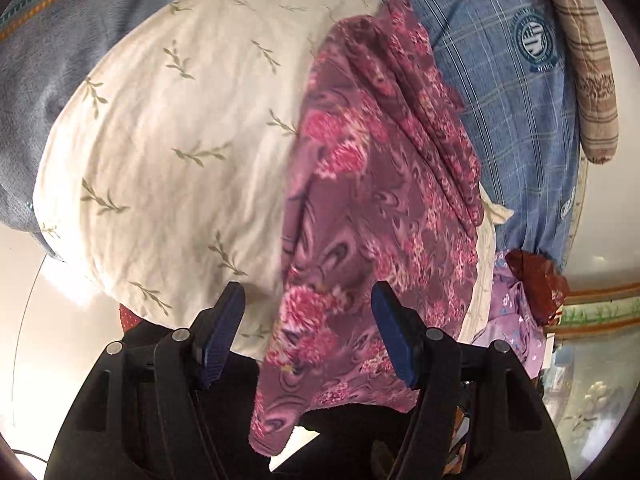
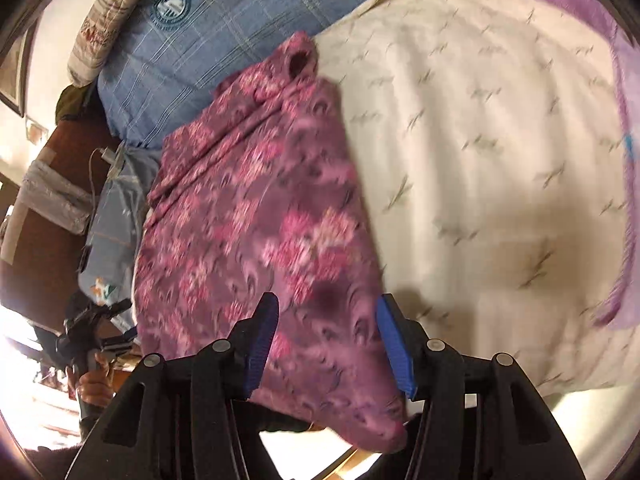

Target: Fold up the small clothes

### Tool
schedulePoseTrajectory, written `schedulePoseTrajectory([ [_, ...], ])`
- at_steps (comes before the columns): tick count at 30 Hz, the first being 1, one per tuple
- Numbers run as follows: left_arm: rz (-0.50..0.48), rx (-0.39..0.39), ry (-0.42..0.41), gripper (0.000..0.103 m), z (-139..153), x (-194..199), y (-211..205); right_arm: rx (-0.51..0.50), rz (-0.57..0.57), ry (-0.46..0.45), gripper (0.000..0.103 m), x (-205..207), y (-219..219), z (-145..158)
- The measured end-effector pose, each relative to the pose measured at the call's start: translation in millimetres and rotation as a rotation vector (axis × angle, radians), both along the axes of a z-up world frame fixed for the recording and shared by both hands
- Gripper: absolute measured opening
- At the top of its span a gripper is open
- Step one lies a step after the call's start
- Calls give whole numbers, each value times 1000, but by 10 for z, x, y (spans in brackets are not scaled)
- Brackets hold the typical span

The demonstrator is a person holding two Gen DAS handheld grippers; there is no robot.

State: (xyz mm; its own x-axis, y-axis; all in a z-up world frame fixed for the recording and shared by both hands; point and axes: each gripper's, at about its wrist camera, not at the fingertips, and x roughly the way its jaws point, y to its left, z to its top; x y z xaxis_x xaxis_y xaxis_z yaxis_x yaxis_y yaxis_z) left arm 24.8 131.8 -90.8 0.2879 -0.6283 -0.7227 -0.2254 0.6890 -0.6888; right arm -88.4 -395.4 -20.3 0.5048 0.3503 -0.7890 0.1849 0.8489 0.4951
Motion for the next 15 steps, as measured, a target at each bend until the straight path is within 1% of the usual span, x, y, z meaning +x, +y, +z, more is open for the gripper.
schedulePoseTrajectory([
  [1,-6,-3,-1,65,12,0,-32,-5,11,7,53,-11,41,-48],
  [2,-8,-5,-5,65,38,-10,-49,-31,18,8,50,-6,109,-97],
  [4,-3,4,-17,65,96,-34,-56,-96,44,-16,5,-13,243,-87],
  [5,3,6,-23,65,115,-56,-38,-116,62,-25,1,-23,290,-65],
  [7,17,12,-29,65,126,-89,23,-139,34,-61,1,-88,241,27],
  [8,27,17,-25,65,111,-118,58,-158,-13,-69,1,-119,111,63],
  [9,37,20,-17,65,86,-156,92,-150,-55,-62,1,-133,-29,54],
  [11,47,14,2,65,3,-230,147,-84,-112,-15,2,-132,-284,-35],
  [12,52,3,8,65,-44,-270,173,-24,-94,-5,9,-143,-321,-69],
  [13,58,-4,15,65,-85,-308,191,30,-46,1,10,-153,-276,-85],
  [14,62,-5,23,65,-120,-340,206,35,-22,7,21,-154,-215,-74],
  [15,70,-6,32,65,-165,-375,227,25,-7,7,45,-172,-156,-65],
])
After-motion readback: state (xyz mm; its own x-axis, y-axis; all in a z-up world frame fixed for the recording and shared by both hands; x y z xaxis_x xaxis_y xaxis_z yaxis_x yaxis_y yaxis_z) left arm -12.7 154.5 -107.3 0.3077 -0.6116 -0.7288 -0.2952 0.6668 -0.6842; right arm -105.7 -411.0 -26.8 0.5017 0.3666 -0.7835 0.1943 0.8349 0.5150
